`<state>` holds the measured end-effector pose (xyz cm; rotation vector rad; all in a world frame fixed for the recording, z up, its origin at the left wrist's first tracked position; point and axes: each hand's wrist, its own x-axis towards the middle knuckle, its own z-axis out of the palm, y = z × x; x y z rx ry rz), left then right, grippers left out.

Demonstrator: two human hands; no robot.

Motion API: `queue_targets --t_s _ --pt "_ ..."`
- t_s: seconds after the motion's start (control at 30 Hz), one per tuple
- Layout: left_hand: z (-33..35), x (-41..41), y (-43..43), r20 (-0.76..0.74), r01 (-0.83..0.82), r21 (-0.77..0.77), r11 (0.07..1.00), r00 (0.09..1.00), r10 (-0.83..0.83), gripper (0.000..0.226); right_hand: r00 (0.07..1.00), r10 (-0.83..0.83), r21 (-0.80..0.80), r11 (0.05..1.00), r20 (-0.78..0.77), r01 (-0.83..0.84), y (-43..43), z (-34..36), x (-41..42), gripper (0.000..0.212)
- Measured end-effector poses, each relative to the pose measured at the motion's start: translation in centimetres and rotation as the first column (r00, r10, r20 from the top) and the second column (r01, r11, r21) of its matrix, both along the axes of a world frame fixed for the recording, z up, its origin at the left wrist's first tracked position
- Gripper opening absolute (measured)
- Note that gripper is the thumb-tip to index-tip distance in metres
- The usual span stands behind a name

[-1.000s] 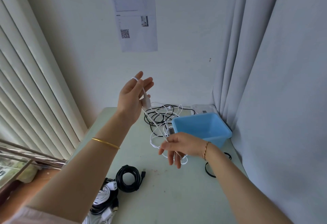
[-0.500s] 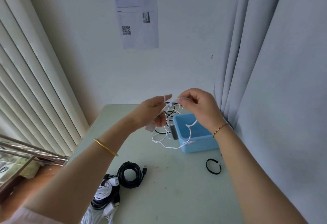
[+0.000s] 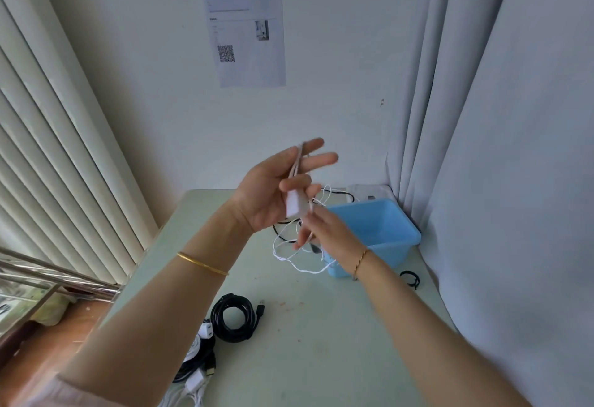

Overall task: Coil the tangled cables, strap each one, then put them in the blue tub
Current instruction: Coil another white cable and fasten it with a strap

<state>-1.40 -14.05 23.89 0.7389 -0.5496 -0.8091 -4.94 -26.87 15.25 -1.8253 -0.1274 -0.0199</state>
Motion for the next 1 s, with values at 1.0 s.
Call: queue_targets --t_s 1.0 --pt "-2.2 0.3 1.2 0.758 -0.645 0.481 0.594 0.646 0.088 0.038 0.97 0.0 -0.215 0.975 0.243 0.054 -3.9 6.3 -2.4 0.009"
